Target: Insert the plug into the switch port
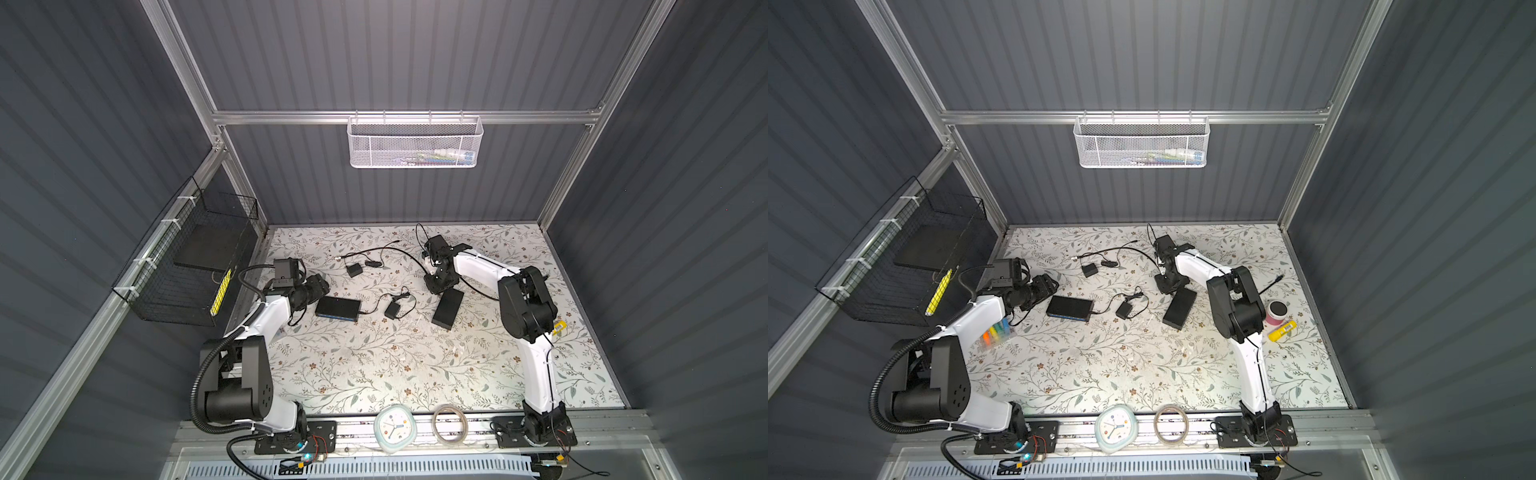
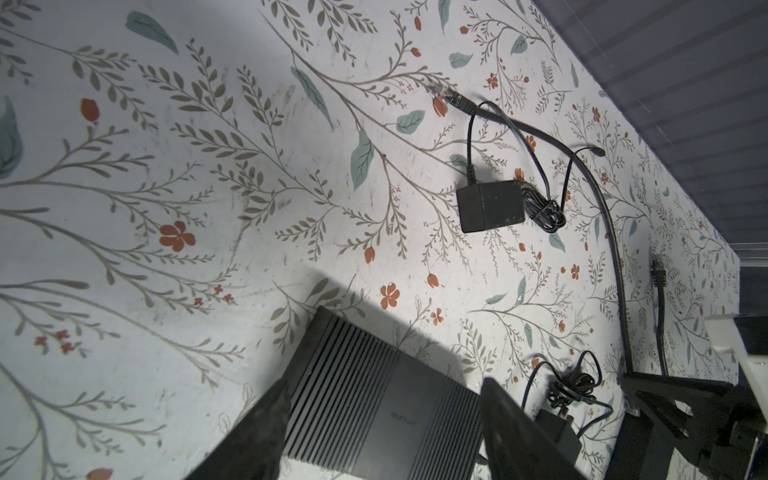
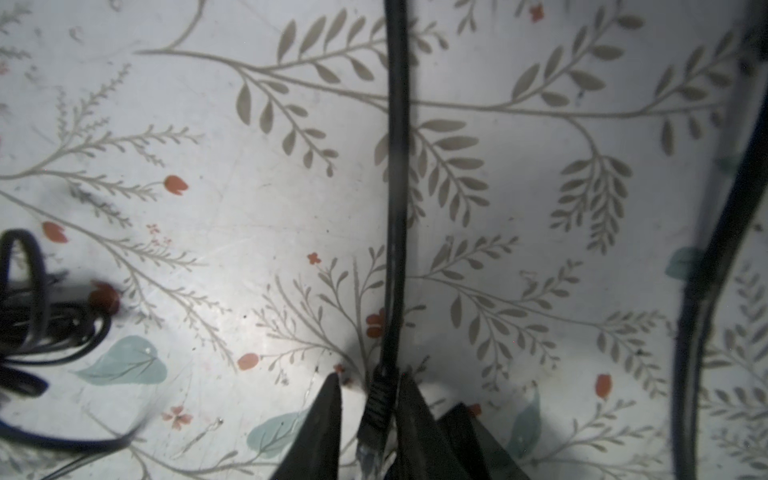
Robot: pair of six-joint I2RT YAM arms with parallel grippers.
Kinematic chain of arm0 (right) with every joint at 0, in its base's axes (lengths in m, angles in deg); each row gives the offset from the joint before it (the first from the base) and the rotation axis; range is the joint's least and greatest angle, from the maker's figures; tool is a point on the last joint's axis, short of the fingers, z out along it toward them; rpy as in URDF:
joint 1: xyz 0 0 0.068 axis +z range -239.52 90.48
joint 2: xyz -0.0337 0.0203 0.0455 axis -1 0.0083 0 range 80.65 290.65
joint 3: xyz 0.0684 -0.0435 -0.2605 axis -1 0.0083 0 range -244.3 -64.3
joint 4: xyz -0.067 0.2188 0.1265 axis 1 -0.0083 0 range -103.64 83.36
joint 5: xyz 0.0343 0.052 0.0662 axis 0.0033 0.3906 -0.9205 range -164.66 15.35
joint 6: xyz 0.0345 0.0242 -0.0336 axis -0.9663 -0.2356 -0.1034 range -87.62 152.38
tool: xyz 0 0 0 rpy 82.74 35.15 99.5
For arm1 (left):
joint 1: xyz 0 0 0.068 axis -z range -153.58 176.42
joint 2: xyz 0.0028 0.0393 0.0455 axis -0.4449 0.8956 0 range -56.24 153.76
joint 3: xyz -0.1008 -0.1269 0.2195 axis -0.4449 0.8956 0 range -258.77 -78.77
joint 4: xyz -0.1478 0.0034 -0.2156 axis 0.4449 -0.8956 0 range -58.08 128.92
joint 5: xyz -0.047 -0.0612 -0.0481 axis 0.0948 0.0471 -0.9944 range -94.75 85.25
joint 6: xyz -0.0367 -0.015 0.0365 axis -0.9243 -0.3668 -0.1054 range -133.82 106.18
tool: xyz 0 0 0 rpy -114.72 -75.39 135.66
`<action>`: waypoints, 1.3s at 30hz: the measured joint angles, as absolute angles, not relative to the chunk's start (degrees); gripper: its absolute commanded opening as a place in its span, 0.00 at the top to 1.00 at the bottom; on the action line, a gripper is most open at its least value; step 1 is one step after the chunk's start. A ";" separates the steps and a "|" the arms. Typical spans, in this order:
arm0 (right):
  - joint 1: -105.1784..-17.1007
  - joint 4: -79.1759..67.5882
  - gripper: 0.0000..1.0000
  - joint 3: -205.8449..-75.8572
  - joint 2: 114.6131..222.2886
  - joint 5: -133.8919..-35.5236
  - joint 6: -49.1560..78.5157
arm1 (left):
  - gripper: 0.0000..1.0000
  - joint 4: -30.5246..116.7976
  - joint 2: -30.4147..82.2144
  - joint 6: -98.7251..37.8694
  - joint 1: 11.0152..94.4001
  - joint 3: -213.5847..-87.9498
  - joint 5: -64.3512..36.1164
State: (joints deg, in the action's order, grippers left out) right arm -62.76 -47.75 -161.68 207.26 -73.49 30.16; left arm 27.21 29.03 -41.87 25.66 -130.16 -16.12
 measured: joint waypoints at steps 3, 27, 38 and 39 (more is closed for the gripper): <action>-62.76 -47.75 0.87 -161.68 207.37 -73.35 30.34 | 0.28 27.10 29.03 -41.87 25.66 -130.16 -16.12; -62.76 -53.30 0.99 -165.44 192.22 -65.18 33.18 | 0.29 28.72 27.98 -41.92 25.66 -129.64 -16.58; -67.61 -58.19 0.98 -139.41 174.45 -53.81 31.78 | 0.29 30.32 28.11 -41.94 25.66 -128.72 -17.28; -68.90 -58.96 0.97 -136.98 172.83 -52.77 31.17 | 0.29 30.82 28.38 -42.03 25.66 -128.72 -17.50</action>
State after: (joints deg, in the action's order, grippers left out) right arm -68.90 -58.96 -136.98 172.83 -52.77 31.17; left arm 30.82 28.38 -42.03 25.66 -128.72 -17.50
